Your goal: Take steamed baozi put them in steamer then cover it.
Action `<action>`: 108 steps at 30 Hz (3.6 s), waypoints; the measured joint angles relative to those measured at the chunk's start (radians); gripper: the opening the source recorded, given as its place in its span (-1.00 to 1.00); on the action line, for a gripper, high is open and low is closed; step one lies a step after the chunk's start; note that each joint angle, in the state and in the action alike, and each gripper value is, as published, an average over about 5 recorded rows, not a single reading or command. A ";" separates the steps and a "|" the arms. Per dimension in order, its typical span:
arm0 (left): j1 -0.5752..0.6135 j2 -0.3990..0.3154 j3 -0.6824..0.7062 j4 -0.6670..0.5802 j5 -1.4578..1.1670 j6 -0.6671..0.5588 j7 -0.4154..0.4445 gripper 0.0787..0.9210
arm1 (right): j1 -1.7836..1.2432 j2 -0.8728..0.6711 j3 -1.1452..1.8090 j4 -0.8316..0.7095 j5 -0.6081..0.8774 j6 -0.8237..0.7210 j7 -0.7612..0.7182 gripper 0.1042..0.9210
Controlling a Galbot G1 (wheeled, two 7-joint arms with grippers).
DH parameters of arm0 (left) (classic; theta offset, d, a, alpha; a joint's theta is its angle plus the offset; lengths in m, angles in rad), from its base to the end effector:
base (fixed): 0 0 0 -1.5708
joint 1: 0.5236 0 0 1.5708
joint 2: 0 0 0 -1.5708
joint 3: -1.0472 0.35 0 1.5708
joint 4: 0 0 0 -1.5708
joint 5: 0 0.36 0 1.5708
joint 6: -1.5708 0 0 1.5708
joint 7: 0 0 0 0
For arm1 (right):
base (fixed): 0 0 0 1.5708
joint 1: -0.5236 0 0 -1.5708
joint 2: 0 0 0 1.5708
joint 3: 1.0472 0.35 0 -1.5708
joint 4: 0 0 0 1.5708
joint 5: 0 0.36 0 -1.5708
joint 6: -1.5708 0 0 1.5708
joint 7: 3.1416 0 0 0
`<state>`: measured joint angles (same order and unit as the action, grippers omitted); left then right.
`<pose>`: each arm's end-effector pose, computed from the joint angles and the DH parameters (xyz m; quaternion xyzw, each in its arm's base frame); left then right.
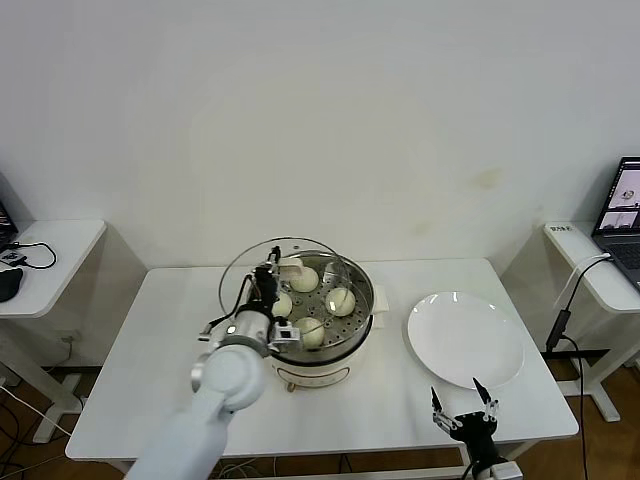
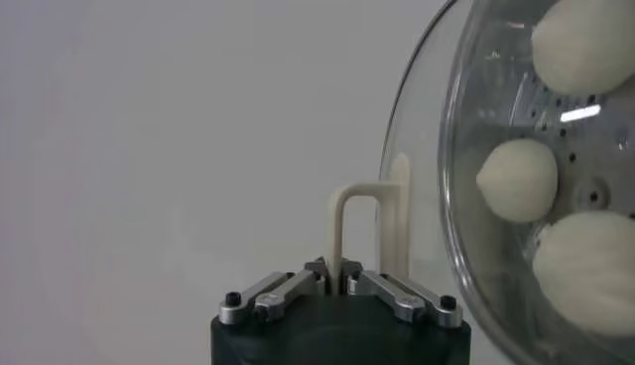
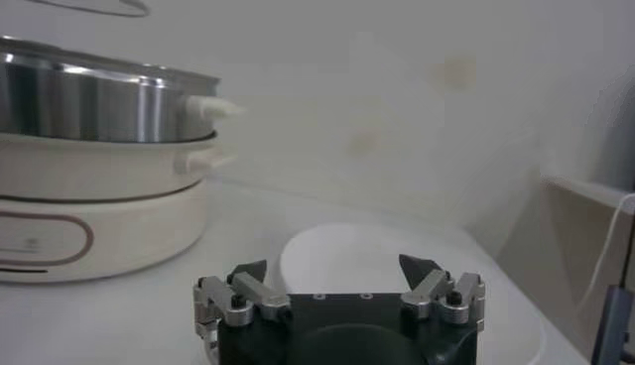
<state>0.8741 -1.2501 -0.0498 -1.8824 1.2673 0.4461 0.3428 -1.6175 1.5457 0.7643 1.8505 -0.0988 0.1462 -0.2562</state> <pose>0.3480 -0.0728 -0.2200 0.0549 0.7266 0.6844 0.0262 0.1487 -0.0887 -0.3906 0.0379 -0.9896 0.1055 0.0896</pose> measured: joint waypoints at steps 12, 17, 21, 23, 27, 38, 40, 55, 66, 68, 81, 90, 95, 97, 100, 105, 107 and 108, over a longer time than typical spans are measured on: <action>-0.009 -0.126 0.042 0.057 0.095 0.013 0.033 -0.83 | 0.000 0.011 -0.004 -0.010 -0.039 0.000 0.005 0.76; -0.001 -0.155 0.045 0.076 0.121 0.011 0.035 -0.83 | 0.001 0.010 -0.005 -0.012 -0.043 0.001 0.006 0.76; 0.008 -0.173 0.043 0.091 0.137 0.005 0.033 -0.83 | 0.000 0.009 -0.006 -0.014 -0.044 0.003 0.007 0.76; 0.012 -0.181 0.041 0.098 0.145 0.001 0.031 -0.83 | -0.001 0.009 -0.007 -0.015 -0.045 0.004 0.007 0.76; 0.013 -0.194 0.034 0.111 0.157 -0.006 0.024 -0.83 | -0.004 0.008 -0.007 -0.015 -0.046 0.005 0.007 0.76; 0.018 -0.200 0.015 0.131 0.166 -0.015 0.015 -0.83 | -0.012 0.006 -0.010 -0.016 -0.047 0.010 0.006 0.76; 0.019 -0.204 0.014 0.135 0.166 -0.017 0.012 -0.83 | -0.012 0.007 -0.012 -0.016 -0.048 0.010 0.005 0.76; 0.009 -0.218 0.001 0.172 0.182 -0.033 -0.014 -0.83 | -0.017 0.005 -0.015 -0.016 -0.048 0.013 0.003 0.76; 0.021 -0.224 0.003 0.162 0.181 -0.042 -0.021 -0.51 | -0.019 0.004 -0.018 -0.016 -0.049 0.014 0.001 0.76; 0.026 -0.221 0.006 0.152 0.179 -0.042 -0.019 -0.39 | -0.019 0.004 -0.019 -0.016 -0.049 0.014 0.001 0.76; 0.107 -0.176 0.022 0.014 0.155 -0.050 -0.014 0.51 | -0.031 0.008 -0.022 -0.011 -0.058 0.013 0.000 0.76; 0.225 -0.111 -0.003 -0.158 0.082 -0.076 -0.039 0.76 | -0.046 -0.003 -0.023 -0.002 -0.058 0.013 0.000 0.76; 0.333 -0.090 -0.054 -0.275 -0.042 -0.108 -0.095 0.77 | -0.057 -0.018 -0.025 0.007 -0.044 0.017 -0.002 0.76; 0.388 -0.084 -0.084 -0.314 -0.127 -0.125 -0.134 0.77 | -0.063 -0.029 -0.024 0.012 -0.034 0.020 -0.003 0.76; 0.477 -0.078 -0.138 -0.358 -0.294 -0.156 -0.204 0.77 | -0.076 -0.049 -0.020 0.019 -0.014 0.027 -0.005 0.76; 0.618 -0.073 -0.251 -0.391 -0.621 -0.225 -0.319 0.77 | -0.088 -0.072 -0.023 0.028 0.008 0.031 -0.004 0.76; 0.665 -0.071 -0.298 -0.394 -0.746 -0.254 -0.355 0.77 | -0.093 -0.076 -0.029 0.030 0.013 0.032 -0.002 0.76; 0.687 -0.070 -0.321 -0.393 -0.806 -0.269 -0.370 0.77 | -0.096 -0.078 -0.031 0.032 0.016 0.032 -0.001 0.76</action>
<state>1.5613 -1.3197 -0.3709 -2.2758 0.4608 0.1769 -0.0277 -1.7132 1.4680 0.7331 1.8828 -0.0828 0.1782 -0.2572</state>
